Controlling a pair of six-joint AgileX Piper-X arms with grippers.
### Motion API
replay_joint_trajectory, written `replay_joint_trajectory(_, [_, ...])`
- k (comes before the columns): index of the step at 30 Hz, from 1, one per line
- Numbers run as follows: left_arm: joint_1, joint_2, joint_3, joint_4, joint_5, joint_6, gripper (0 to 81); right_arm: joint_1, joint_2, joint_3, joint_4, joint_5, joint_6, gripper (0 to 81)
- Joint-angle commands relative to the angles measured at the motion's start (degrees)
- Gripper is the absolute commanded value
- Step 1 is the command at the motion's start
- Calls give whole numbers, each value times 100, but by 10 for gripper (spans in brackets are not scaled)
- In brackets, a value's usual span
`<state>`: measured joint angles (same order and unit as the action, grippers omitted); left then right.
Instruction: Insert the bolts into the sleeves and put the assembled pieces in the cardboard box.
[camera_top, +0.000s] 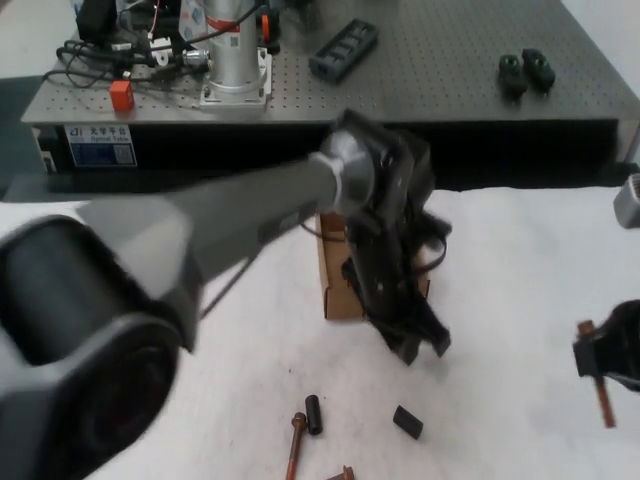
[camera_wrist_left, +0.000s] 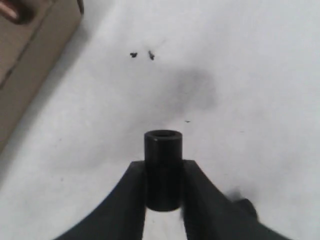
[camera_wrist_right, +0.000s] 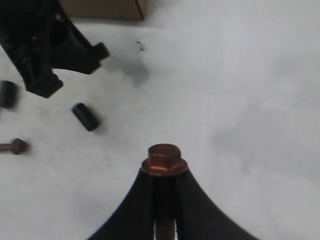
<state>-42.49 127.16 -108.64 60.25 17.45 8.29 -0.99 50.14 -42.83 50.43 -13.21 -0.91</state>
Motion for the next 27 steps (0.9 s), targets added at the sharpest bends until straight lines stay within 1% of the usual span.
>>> replay_joint_trajectory(1, [125, -1041, 352, -309, 256, -13, 7, -19, -66, -15, -256, -338, 136, 10])
replay_joint_trajectory(4, [215, -2145, 1457, -1211, 540, -257, 7, -19, -146, -15, -1301, -1031, 777, 10])
replay_joint_trajectory(6, [227, -2939, 2434, -2115, 724, -510, 7, 2, -163, -15, -2213, -1496, 1387, 10])
replay_joint_trajectory(7, [227, -3306, 2925, -2599, 825, -608, 7, 37, -163, -15, -2594, -1620, 1628, 10])
replay_joint_trajectory(10, [227, -4210, 4246, -4041, 1322, -1126, 7, 276, -163, -15, -3875, -1625, 2370, 10])
replay_joint_trajectory(13, [227, -4817, 5120, -5249, 1948, -1665, 7, 682, -43, -15, -5043, -1680, 2973, 10])
replay_joint_trajectory(15, [227, -5097, 5477, -5841, 2312, -1958, 7, 975, 101, -15, -5565, -1750, 3268, 10])
replay_joint_trajectory(16, [227, -5225, 5608, -6074, 2449, -2081, 7, 1116, 171, -15, -5716, -1752, 3288, 10])
replay_joint_trajectory(19, [227, -5512, 5773, -6364, 2519, -2198, 7, 1336, 281, -15, -5820, -1697, 3287, 10])
replay_joint_trajectory(21, [227, -5618, 5774, -6376, 2475, -2198, 7, 1383, 315, -15, -5759, -1697, 3287, 10])
replay_joint_trajectory(23, [227, -5699, 5774, -6374, 2259, -2198, 7, 1381, 314, -15, -5690, -1697, 3174, 10])
replay_joint_trajectory(27, [227, -5750, 5774, -6374, 2170, -2198, 7, 1381, 314, -15, -5534, -1710, 3147, 10])
